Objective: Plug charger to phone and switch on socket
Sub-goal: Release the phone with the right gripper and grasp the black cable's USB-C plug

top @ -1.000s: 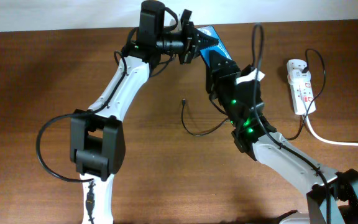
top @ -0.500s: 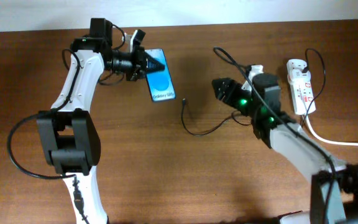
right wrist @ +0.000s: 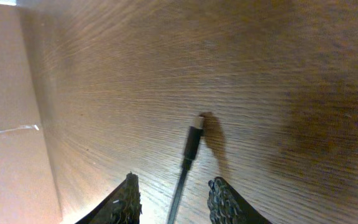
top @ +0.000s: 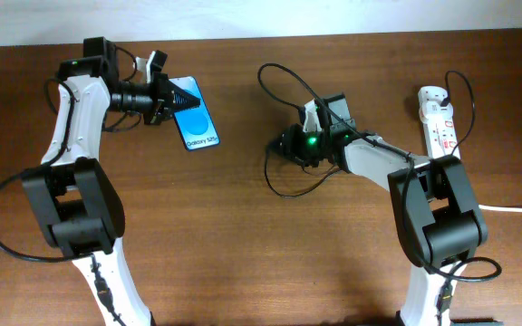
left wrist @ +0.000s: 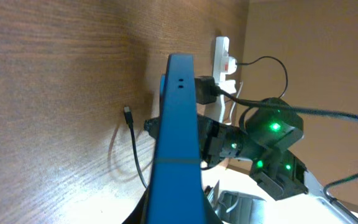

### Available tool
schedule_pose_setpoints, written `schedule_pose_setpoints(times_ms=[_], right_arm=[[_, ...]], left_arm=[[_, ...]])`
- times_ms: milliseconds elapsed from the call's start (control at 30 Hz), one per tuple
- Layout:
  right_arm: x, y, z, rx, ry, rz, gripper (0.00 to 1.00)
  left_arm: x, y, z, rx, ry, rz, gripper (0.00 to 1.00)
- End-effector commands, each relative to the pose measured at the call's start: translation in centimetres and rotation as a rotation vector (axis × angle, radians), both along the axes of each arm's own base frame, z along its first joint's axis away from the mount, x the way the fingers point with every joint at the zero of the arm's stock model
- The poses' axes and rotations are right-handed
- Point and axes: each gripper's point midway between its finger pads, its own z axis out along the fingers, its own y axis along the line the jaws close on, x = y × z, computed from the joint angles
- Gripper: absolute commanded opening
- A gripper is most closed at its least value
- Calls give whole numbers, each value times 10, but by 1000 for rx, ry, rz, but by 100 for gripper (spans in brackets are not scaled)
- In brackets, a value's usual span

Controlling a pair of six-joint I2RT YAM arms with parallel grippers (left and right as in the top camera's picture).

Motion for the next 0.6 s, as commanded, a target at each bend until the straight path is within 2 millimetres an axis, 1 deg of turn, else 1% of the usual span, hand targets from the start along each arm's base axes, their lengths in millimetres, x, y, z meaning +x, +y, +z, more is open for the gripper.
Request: schedule_pose_setpoints(times_ms=[0, 67, 133, 267, 367, 467, 567], right_arm=[[0, 5, -5, -12, 12, -2, 39], [-4, 9, -11, -22, 34, -9, 39], [-4, 9, -13, -23, 40, -12, 39], [-4, 8, -15, -30, 44, -18, 39], [-4, 8, -16, -31, 47, -18, 39], [-5, 7, -24, -34, 76, -39, 39], [-3, 8, -26, -29, 76, -45, 39]], left_arm=[[-1, -3, 14, -45, -31, -13, 0], [-1, -2, 12, -34, -33, -13, 0], [-1, -3, 12, -34, -32, -14, 0], [-3, -13, 9, -16, -30, -36, 0], [-4, -16, 9, -17, -30, -43, 0], [-4, -16, 9, -17, -29, -43, 0], [-4, -16, 9, -17, -29, -43, 0]])
